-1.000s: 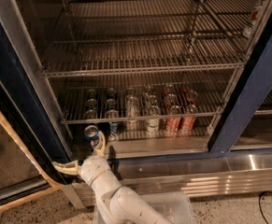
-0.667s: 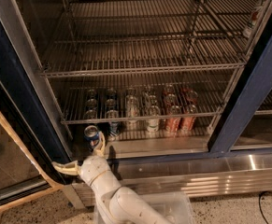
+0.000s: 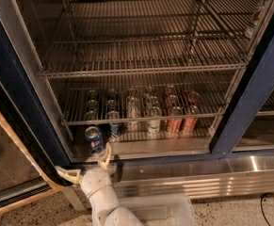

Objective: Pick pepsi can from bottom shelf of fridge

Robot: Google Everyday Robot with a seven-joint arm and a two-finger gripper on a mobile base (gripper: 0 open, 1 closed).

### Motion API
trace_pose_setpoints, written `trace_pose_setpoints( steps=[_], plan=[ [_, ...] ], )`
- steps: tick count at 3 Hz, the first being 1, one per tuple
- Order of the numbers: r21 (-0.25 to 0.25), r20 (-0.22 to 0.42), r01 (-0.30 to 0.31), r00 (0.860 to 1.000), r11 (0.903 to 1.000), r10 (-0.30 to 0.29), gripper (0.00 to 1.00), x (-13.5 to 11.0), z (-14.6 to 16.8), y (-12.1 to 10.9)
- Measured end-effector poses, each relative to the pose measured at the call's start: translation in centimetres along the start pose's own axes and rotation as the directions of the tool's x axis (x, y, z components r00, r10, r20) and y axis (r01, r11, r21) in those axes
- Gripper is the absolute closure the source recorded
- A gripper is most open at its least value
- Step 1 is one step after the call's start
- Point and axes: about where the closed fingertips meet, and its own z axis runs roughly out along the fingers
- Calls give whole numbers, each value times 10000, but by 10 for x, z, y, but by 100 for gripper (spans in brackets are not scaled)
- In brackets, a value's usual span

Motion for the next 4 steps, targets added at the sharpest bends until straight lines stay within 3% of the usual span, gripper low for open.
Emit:
trace_pose_setpoints(
  steps=[2, 4],
  plan=[
    [1179, 21, -27, 10000, 9930, 25, 0, 5, -28, -5],
    [2118, -1239, 811, 9907, 9739, -556, 0, -5, -33, -21]
  ],
)
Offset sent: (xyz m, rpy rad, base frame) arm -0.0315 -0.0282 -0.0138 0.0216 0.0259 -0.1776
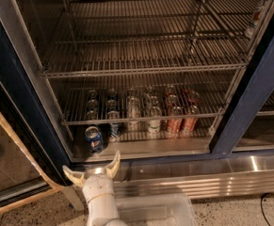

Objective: Pick pepsi can from bottom shelf of fridge

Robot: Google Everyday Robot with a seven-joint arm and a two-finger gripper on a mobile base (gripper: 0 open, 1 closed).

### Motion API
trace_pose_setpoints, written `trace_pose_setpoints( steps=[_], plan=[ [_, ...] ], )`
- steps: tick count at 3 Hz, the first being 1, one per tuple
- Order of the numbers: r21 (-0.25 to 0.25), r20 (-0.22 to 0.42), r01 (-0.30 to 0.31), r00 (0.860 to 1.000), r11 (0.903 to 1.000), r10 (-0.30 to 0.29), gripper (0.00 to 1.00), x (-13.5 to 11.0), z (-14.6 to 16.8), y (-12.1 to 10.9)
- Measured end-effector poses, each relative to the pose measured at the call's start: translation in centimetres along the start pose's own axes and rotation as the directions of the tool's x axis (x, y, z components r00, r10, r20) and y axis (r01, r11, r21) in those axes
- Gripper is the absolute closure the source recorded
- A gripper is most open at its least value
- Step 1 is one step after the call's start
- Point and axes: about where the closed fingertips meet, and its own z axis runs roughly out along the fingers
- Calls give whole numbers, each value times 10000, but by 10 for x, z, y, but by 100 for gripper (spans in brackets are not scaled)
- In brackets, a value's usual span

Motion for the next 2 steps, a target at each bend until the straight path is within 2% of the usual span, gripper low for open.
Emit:
trace_pose_setpoints(
  steps=[1, 2],
  plan=[
    [362, -897, 359, 9954, 9987, -325, 0, 1, 8, -12],
    [406, -1515, 350, 9881, 9986, -285, 19, 15, 19, -15]
  ],
)
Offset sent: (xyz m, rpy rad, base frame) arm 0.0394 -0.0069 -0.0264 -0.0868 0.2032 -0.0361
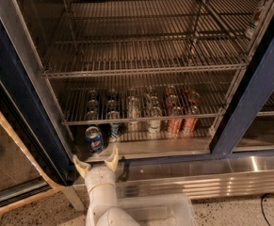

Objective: Pick pepsi can from bottom shelf of fridge

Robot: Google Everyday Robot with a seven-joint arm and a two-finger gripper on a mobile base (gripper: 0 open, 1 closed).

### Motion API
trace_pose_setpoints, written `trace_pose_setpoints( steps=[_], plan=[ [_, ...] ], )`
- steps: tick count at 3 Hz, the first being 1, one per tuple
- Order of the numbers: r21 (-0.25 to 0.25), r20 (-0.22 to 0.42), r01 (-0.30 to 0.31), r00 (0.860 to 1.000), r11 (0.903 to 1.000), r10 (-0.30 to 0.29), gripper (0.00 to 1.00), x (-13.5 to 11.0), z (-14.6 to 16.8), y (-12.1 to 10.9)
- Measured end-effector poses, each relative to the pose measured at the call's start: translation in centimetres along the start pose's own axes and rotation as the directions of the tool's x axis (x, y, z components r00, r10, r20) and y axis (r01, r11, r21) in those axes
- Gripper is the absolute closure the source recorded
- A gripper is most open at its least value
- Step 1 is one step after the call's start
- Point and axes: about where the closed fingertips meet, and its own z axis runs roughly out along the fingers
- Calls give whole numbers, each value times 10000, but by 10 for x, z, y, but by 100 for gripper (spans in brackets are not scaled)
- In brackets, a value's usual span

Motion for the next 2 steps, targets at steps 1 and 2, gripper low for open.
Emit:
trace_pose_setpoints(
  steps=[1, 2],
  plan=[
    [-176, -300, -167, 9994, 9997, 162, 20, 14, 16, 6],
    [-389, -314, -299, 9991, 9988, 286, 28, 22, 32, 13]
  ],
)
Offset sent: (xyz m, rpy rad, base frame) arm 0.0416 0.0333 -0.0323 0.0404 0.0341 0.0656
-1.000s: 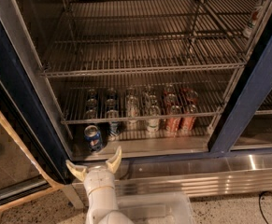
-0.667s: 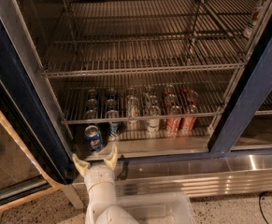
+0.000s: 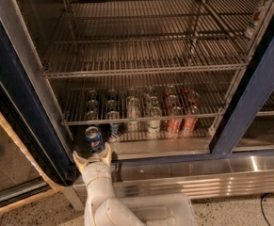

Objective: Pick pepsi can from bottom shelf of fridge

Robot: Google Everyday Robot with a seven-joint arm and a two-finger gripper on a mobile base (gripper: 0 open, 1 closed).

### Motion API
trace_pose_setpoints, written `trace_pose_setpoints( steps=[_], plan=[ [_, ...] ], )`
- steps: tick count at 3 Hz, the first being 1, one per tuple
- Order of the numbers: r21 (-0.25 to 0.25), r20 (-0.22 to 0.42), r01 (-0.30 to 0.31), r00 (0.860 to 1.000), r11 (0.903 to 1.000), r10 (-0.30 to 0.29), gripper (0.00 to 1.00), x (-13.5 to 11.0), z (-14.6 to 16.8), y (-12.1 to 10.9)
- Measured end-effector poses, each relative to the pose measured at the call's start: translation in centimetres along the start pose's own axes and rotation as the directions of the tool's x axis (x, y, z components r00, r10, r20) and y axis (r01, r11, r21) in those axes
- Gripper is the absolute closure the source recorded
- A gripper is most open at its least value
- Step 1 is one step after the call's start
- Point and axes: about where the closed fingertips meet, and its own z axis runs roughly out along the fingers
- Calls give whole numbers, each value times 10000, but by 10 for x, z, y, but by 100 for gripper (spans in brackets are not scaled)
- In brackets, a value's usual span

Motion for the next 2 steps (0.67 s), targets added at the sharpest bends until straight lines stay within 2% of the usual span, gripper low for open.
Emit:
trace_pose_setpoints(
  steps=[2],
  plan=[
    [-92, -41, -75, 10000, 9999, 75, 38, 5, 10, 3]
  ],
)
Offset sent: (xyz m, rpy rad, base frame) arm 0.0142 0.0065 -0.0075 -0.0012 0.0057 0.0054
